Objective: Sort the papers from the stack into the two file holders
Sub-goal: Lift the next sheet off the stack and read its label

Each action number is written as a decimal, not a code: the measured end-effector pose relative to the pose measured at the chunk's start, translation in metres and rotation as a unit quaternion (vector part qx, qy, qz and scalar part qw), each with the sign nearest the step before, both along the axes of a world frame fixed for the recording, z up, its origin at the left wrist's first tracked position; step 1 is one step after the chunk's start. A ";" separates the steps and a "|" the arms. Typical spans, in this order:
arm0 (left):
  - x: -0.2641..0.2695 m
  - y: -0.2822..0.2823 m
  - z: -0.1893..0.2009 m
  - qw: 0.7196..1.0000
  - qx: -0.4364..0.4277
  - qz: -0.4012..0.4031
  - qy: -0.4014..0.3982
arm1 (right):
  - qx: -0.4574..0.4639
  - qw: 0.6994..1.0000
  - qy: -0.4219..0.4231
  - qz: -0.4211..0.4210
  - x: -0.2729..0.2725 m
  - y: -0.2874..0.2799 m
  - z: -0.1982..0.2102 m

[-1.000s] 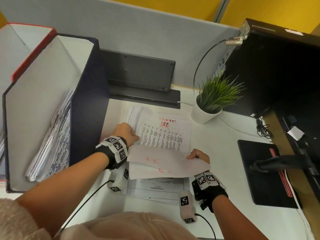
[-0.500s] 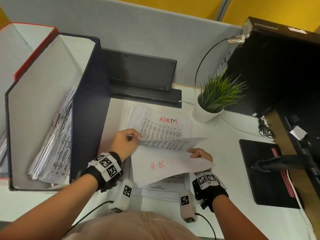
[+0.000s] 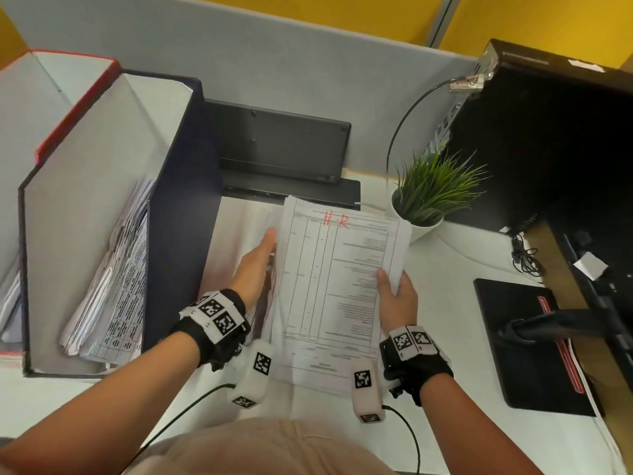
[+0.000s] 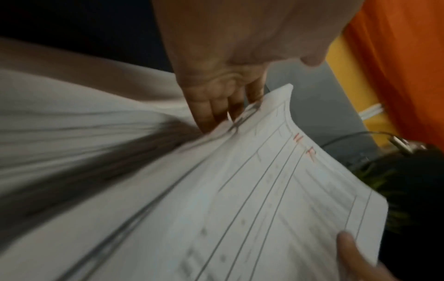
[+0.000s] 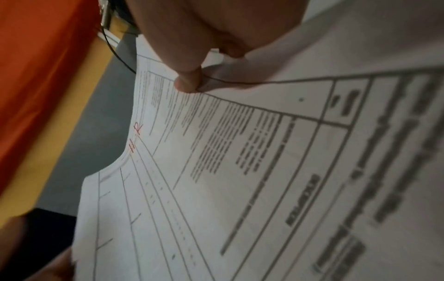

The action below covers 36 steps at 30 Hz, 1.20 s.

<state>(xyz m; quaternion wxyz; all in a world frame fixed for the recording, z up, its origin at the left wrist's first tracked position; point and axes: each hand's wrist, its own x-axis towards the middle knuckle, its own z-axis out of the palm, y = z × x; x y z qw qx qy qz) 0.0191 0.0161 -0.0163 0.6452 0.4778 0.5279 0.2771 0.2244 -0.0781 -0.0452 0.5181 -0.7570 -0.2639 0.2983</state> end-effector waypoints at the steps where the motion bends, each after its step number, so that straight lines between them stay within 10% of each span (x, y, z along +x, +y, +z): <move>1: 0.001 -0.001 0.000 0.999 0.026 -0.030 0.023 | 0.020 1.000 0.012 -0.012 -0.002 0.002 0.003; 6: -0.001 -0.007 0.009 0.964 0.218 -0.084 0.131 | 0.143 0.989 -0.003 -0.035 -0.014 0.009 0.041; 12: -0.006 -0.013 0.046 0.950 0.310 0.005 -0.033 | 0.305 0.952 0.001 -0.008 -0.020 0.002 0.099; 18: -0.013 -0.024 0.017 0.963 0.223 -0.097 0.114 | 0.178 0.980 0.085 0.003 -0.038 -0.014 0.066; 28: -0.007 -0.012 0.013 0.970 0.220 -0.011 0.105 | 0.133 0.990 0.045 0.028 -0.043 -0.004 0.053; 36: -0.039 -0.015 0.085 0.934 0.355 0.019 -0.002 | 0.199 0.976 0.047 0.073 -0.044 0.016 0.094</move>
